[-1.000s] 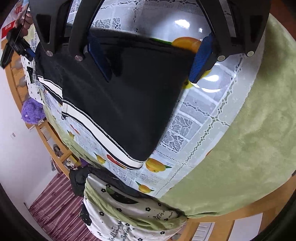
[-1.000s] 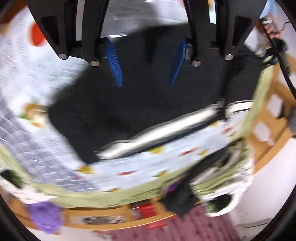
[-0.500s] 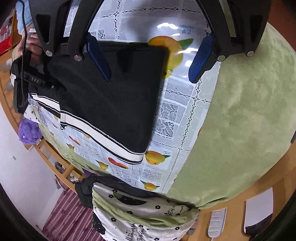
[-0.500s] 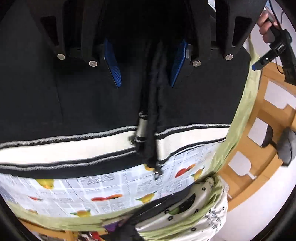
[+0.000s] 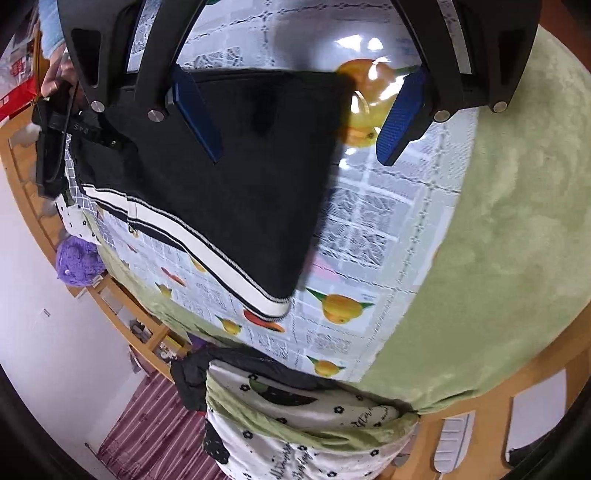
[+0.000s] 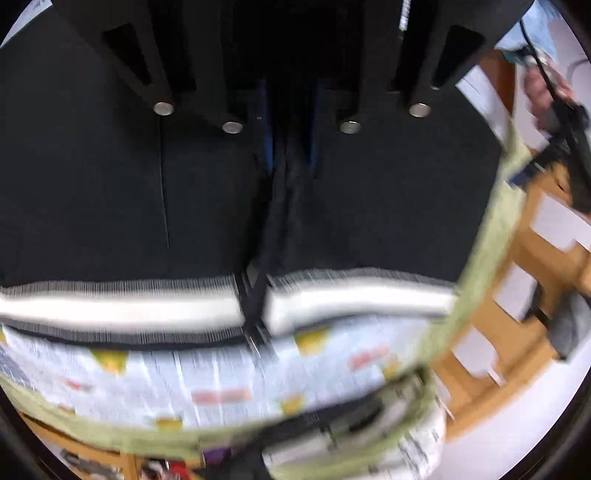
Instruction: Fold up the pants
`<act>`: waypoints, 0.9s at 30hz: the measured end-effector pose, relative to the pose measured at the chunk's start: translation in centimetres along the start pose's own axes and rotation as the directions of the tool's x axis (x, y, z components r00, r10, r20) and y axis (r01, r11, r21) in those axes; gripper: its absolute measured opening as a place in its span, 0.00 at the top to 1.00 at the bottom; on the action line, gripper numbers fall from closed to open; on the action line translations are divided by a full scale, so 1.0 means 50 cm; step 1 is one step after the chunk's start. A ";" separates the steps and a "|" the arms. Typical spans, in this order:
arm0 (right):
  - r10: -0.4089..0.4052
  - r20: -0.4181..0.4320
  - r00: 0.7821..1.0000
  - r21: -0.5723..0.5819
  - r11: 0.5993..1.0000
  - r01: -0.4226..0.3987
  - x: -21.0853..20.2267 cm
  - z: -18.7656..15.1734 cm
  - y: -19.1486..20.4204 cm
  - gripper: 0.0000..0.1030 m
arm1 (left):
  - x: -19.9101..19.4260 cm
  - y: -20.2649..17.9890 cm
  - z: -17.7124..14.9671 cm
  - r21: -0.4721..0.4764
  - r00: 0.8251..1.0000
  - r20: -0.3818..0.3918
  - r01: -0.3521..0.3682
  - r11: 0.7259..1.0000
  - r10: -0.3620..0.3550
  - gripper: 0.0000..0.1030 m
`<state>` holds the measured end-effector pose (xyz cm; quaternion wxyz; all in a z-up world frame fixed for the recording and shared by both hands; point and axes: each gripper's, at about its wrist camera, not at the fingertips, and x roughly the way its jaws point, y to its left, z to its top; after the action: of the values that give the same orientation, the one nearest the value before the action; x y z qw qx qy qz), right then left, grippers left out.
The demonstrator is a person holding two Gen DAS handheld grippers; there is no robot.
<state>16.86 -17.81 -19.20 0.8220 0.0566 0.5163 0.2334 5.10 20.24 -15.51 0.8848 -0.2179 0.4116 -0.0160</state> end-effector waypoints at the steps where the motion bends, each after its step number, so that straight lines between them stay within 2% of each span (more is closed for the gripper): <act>1: 0.012 0.026 1.000 0.008 1.000 -0.012 -0.017 -0.009 -0.003 0.78 | 0.004 -0.004 -0.002 0.006 1.000 -0.011 -0.012 1.000 0.012 0.18; 3: 0.055 0.084 0.995 0.011 0.998 -0.056 -0.057 -0.028 -0.005 0.77 | 0.009 -0.004 -0.011 0.016 0.999 -0.028 -0.021 1.000 0.022 0.18; 6: 0.102 0.112 0.988 -0.015 0.995 -0.101 -0.087 -0.062 -0.006 0.72 | 0.015 0.017 -0.037 -0.013 0.999 -0.048 0.000 1.000 -0.001 0.19; 8: 0.073 0.086 0.994 -0.031 0.997 -0.071 -0.076 -0.087 -0.006 0.65 | 0.025 0.040 -0.057 -0.076 0.996 -0.054 0.063 0.995 -0.068 0.19; 11: 0.077 0.079 0.994 0.036 0.996 -0.080 -0.044 -0.088 -0.023 0.60 | 0.028 0.046 -0.068 -0.118 0.991 0.012 0.135 0.984 -0.135 0.22; 13: 0.064 0.083 0.995 0.076 0.995 -0.070 -0.032 -0.083 -0.023 0.60 | 0.048 0.043 -0.064 -0.168 0.985 0.009 0.173 0.970 -0.174 0.32; 14: 0.049 0.083 0.995 0.082 0.995 -0.056 -0.027 -0.080 -0.017 0.60 | 0.054 0.038 -0.062 -0.184 0.989 0.008 0.150 0.971 -0.151 0.34; 16: 0.013 0.084 0.996 0.074 0.997 -0.020 -0.020 -0.074 -0.004 0.60 | 0.059 0.022 -0.054 -0.188 0.997 0.000 0.070 0.980 -0.071 0.55; 17: 0.002 0.084 0.996 0.066 0.998 -0.007 -0.021 -0.072 0.000 0.60 | 0.061 0.014 -0.047 -0.179 0.998 -0.013 0.055 0.982 -0.058 0.60; 18: 0.001 0.085 0.996 0.061 0.998 -0.006 -0.026 -0.072 0.003 0.60 | 0.057 0.009 -0.040 -0.180 0.998 -0.017 0.051 0.982 -0.055 0.72; 19: 0.010 0.086 0.996 0.062 0.998 -0.015 -0.032 -0.071 0.000 0.60 | 0.042 0.000 -0.032 -0.182 0.998 -0.001 0.057 0.982 -0.059 0.80; 21: 0.024 0.101 0.995 0.070 0.997 -0.031 -0.058 -0.075 -0.013 0.60 | 0.016 -0.028 -0.015 -0.126 0.999 0.024 0.048 0.991 -0.046 0.81; 23: 0.006 0.118 0.993 0.060 0.998 -0.013 -0.083 -0.082 -0.024 0.57 | -0.016 -0.088 0.001 -0.023 0.998 0.064 -0.008 1.000 0.010 0.82; 24: -0.033 0.127 0.991 0.055 0.998 0.026 -0.098 -0.084 -0.030 0.52 | -0.029 -0.117 0.006 0.020 0.996 0.080 -0.030 0.999 0.028 0.82; 27: -0.152 0.167 0.974 0.052 0.988 0.145 -0.145 -0.091 -0.059 0.51 | -0.062 -0.221 0.026 0.142 0.993 0.115 -0.051 0.988 0.035 0.85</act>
<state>11.22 -24.29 -16.33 0.8769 0.0538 0.4516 0.1554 5.66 11.39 -8.15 0.9202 -0.1445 0.3636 -0.0145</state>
